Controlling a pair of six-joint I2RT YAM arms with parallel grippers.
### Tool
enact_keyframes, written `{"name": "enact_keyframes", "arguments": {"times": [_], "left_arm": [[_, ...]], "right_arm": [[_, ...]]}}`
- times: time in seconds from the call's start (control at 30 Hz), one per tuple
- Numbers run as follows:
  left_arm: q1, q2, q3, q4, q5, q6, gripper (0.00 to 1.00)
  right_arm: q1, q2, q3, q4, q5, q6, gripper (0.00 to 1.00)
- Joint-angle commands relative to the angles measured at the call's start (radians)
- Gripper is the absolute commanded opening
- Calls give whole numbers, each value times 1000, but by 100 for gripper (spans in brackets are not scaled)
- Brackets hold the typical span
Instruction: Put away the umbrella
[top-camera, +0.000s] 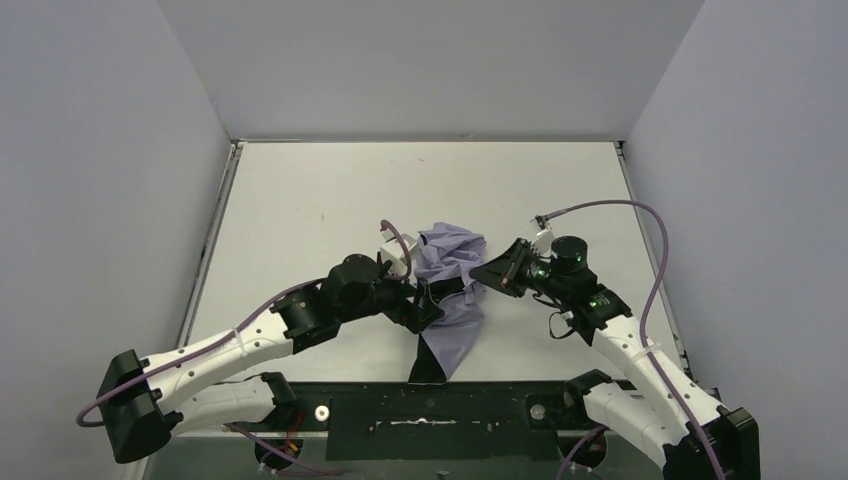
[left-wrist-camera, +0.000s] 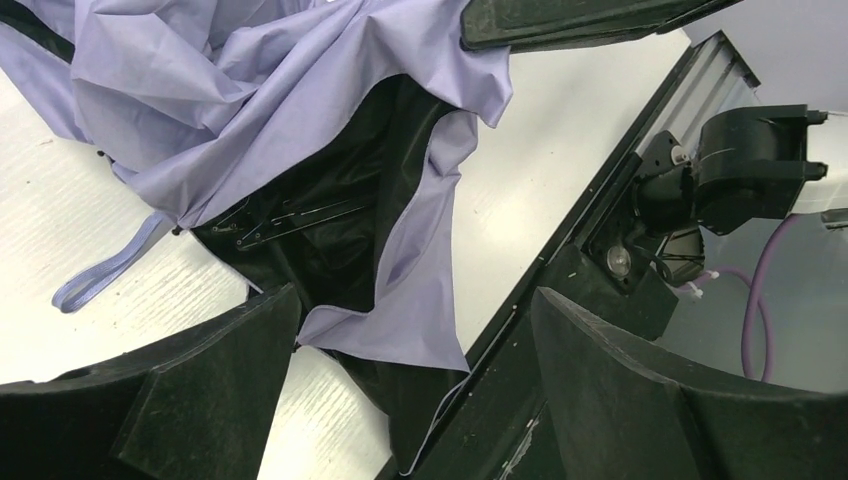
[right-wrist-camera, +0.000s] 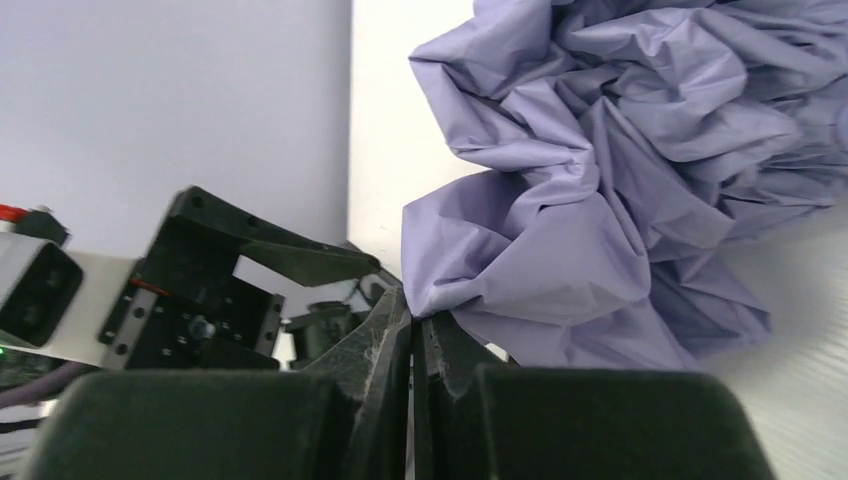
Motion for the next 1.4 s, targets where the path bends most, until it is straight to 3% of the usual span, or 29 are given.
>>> {"name": "enact_keyframes", "arguments": {"times": [0.0, 0.23, 0.43, 0.73, 1.1, 1.37], "left_arm": [[-2, -1, 54, 93, 38, -16, 84], [-10, 16, 111, 112, -54, -24, 84], [-20, 73, 183, 132, -145, -27, 80], [-55, 218, 288, 132, -117, 23, 58], [-59, 282, 309, 133, -126, 56, 41], [-56, 292, 335, 130, -140, 79, 33]], "right_arm": [[-4, -17, -35, 267, -45, 242, 0], [-3, -3, -106, 508, -22, 445, 0], [6, -10, -54, 399, -20, 397, 0], [15, -9, -50, 365, -14, 390, 0], [20, -18, -43, 341, -20, 381, 0], [20, -35, -44, 291, -20, 354, 0]]}}
